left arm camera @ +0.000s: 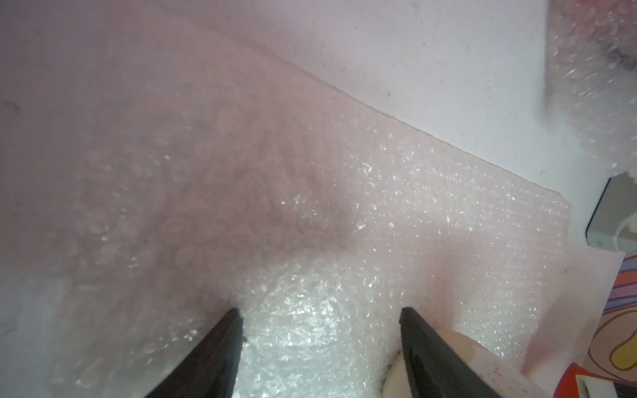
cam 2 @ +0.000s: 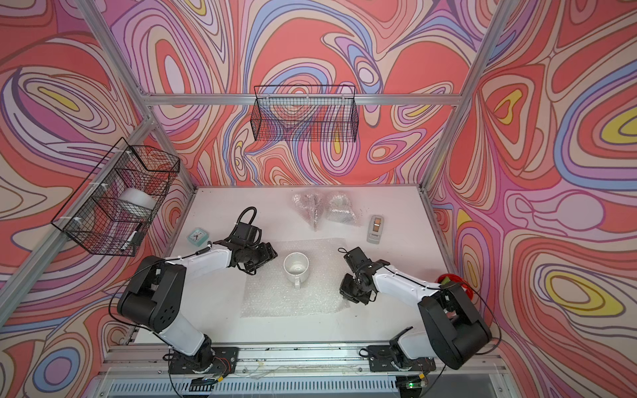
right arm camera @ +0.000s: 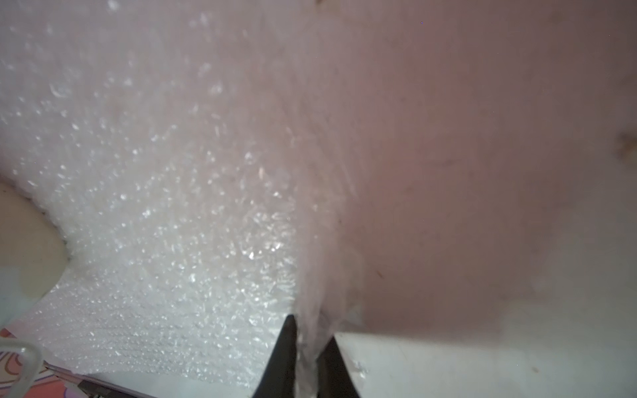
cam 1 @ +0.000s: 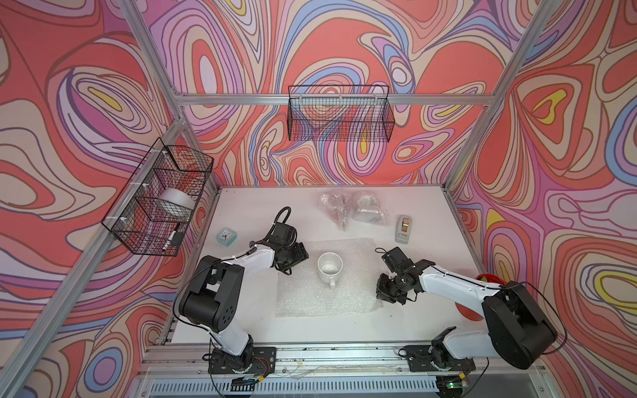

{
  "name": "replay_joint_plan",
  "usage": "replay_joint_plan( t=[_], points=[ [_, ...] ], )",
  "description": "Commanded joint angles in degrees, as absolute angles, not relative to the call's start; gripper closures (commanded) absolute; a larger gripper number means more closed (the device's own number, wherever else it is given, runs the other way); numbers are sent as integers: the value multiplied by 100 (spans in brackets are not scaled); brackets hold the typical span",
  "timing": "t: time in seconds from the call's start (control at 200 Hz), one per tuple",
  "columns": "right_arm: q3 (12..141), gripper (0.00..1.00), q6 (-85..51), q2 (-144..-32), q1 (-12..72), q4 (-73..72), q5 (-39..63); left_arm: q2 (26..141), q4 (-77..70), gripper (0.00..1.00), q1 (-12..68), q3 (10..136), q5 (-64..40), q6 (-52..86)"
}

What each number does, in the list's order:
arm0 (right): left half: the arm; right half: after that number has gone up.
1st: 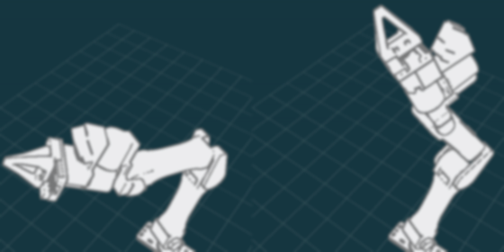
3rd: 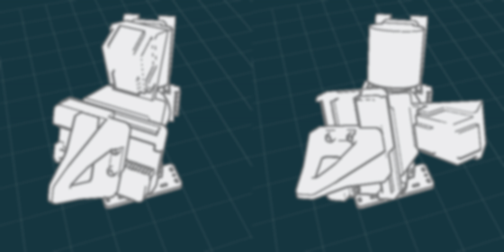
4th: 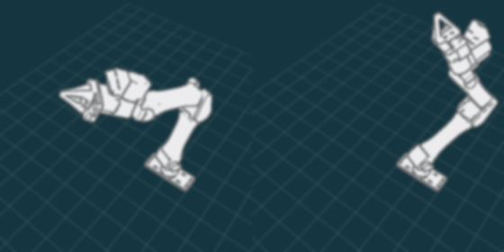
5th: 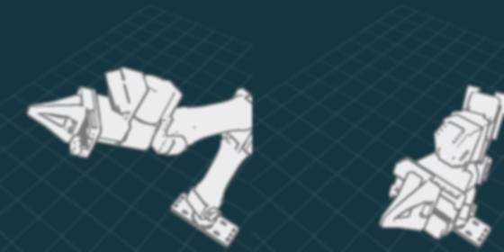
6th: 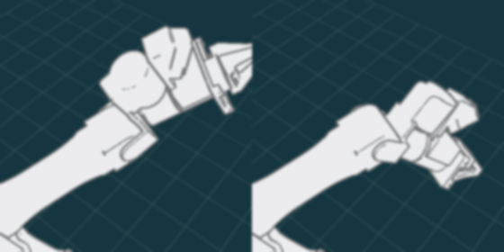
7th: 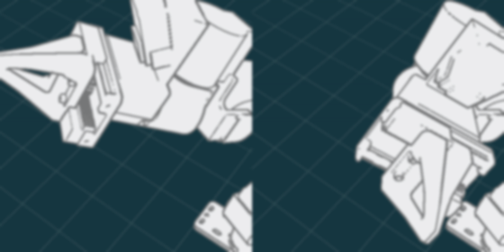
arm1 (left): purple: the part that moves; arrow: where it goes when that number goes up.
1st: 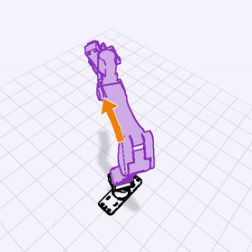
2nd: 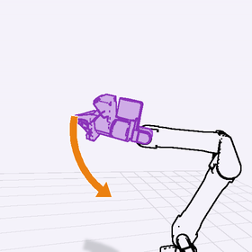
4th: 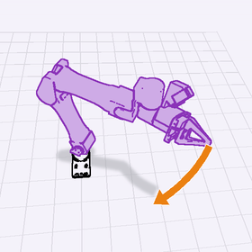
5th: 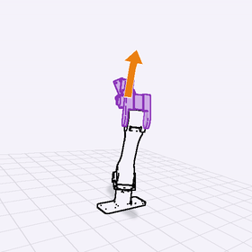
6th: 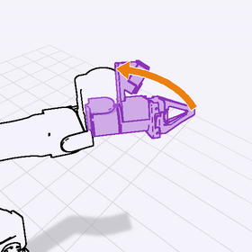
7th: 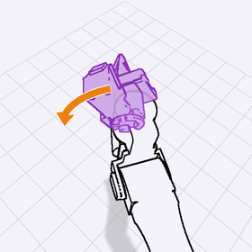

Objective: Wrap mugs in bubble wrap
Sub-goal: Wrap the mug in bubble wrap.

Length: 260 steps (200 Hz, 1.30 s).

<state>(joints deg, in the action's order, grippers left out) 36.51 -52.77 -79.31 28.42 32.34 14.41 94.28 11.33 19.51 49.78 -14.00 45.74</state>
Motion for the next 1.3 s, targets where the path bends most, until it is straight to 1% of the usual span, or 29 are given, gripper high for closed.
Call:
replay_joint_plan(
  t=[0.0,0.08,0.185,0.265,0.366,0.531,0.761,0.846,0.956,1.107,1.297],
  points=[
    [3752,100,-4975,-7511,2824,2793,1546,9144,1212,25,1959,4892,-1440,4586],
    [4006,100,-4622,-7241,2872,2651,1746,8842,1095,25,1954,4876,-1548,4474],
    [4317,100,-4391,-7245,2954,2261,2364,8447,982,24,1985,4832,-1707,4315],
    [4637,100,-4379,-7510,3115,1847,2899,8123,941,24,2071,4731,-1782,4245],
    [5103,100,-4343,-7940,3403,1567,3200,7660,962,23,2229,4507,-1758,4201],
    [5685,100,-4568,-8715,3527,1068,3392,6774,1100,23,2474,4000,-1592,4228],
    [6217,100,-4814,-9598,3544,1323,3098,5847,1233,21,2621,3491,-1737,4132],
    [6373,100,-4867,-9863,3550,1504,3083,5799,1038,18,2673,3420,-2003,4092],
    [6438,100,-4947,-10014,3576,1521,3061,6018,883,15,2894,3523,-2248,3931],
    [6441,100,-4992,-10032,3577,1529,3031,6551,1055,14,3312,3810,-1975,3687],
    [6372,100,-5014,-10015,3594,1495,3007,7103,882,14,3401,4026,-1731,3757]
  ],
)
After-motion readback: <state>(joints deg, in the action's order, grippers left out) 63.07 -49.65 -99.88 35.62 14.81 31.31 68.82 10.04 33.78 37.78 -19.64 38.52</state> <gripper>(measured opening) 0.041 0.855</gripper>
